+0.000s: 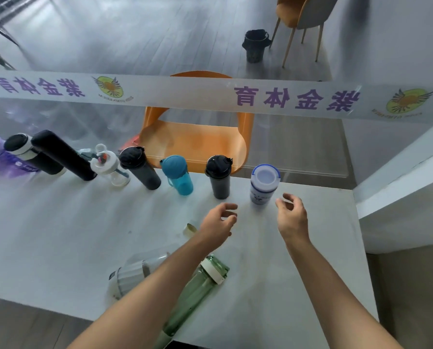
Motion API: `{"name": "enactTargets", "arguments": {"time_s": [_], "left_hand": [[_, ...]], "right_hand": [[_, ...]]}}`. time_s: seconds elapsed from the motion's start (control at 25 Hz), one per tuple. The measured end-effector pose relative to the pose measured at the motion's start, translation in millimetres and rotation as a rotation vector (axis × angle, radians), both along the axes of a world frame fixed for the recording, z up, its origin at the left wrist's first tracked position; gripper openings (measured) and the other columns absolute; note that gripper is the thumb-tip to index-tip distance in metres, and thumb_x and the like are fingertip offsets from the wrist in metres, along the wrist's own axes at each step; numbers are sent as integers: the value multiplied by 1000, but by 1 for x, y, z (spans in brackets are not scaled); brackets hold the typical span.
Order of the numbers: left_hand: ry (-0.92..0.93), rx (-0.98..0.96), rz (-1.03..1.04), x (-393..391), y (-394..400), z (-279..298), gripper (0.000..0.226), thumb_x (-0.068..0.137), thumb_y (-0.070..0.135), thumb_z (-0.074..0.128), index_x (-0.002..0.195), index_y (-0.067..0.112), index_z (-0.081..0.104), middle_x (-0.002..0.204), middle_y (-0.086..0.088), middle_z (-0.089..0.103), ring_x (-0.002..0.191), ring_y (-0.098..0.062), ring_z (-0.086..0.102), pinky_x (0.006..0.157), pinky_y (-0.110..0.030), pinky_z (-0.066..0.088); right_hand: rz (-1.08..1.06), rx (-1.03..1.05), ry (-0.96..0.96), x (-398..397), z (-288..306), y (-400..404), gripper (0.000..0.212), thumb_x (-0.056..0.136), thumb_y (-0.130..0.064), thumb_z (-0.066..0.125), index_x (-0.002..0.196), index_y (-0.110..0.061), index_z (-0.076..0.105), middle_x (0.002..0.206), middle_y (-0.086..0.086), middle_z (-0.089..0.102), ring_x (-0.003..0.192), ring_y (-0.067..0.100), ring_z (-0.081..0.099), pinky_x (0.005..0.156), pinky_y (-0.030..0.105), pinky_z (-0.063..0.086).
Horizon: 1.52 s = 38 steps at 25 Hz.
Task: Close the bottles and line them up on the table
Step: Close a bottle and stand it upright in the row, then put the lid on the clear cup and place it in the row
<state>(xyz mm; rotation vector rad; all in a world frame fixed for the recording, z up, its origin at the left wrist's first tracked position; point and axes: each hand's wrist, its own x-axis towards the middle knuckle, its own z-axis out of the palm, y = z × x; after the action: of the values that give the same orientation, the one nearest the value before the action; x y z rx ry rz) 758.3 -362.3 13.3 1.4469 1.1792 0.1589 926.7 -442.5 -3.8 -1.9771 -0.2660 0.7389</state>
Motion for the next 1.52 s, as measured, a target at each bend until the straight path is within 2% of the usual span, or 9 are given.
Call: {"name": "enactTargets", "arguments": {"time_s": [0.2,0.32,0.44,0.68,0.8,0.92,1.16,1.36,1.52], "left_hand": [[98,167,31,-111,-22,-16,24,95,14,56,116,22,64,106,-1,68,87,-14,66,80,-32,57],[266,393,41,-174,-32,-29,30,91,14,60,119,24,62,111,4,65,99,-13,61,92,-32,51],[462,585,55,-225,-35,-39,47,81,18,67,126,28,58,120,4,59,107,-22,55,97,-35,45],[669,419,-39,-300,-32,-62,90,74,35,70,153,28,26,155,-2,32,137,-27,36,111,-41,34],[565,273,-43,-319,-19,-78,100,71,34,74,154,29,18,153,-3,34,134,-29,37,109,-44,38],[391,194,6,-325,-5,-92,98,68,29,80,151,26,27,144,-4,43,129,-27,45,106,-41,43],[161,329,61,-324,11,-70,83,62,27,86,134,27,44,122,1,46,108,-15,56,93,-27,51],[-5,440,42,-306,10,-38,90,60,32,90,139,23,47,121,2,46,107,-3,56,94,-2,38],[-79,273,65,-296,12,-32,90,65,42,88,141,27,42,126,7,55,110,-4,60,92,-21,53]], "right_hand": [[154,-88,8,-74,-7,-9,33,95,-21,59,126,-12,58,100,6,66,100,33,64,90,41,50],[358,-95,-2,-125,-6,-4,29,95,-18,59,123,-14,61,100,3,66,99,28,64,85,31,45],[568,-124,-27,-175,-6,3,30,95,-23,58,125,-19,62,110,3,68,101,21,63,86,29,46],[948,-203,-72,-261,-13,7,37,98,-26,51,134,-23,59,135,1,63,121,17,59,106,32,46],[1023,-318,-144,-286,-23,10,45,97,-29,48,142,-24,51,142,5,56,130,23,54,112,39,42],[1001,-354,-225,-298,-29,14,51,96,-29,49,146,-23,47,148,5,50,132,26,49,115,40,37],[947,-354,-259,-311,-25,17,60,92,-29,55,150,-29,39,154,0,43,139,24,44,117,38,35],[834,-278,-130,-318,-15,23,54,88,-25,61,141,-30,51,138,2,59,128,20,57,113,38,44],[517,-195,28,-309,-12,23,35,96,-17,53,128,-21,67,124,4,71,114,20,66,102,36,51]]}}
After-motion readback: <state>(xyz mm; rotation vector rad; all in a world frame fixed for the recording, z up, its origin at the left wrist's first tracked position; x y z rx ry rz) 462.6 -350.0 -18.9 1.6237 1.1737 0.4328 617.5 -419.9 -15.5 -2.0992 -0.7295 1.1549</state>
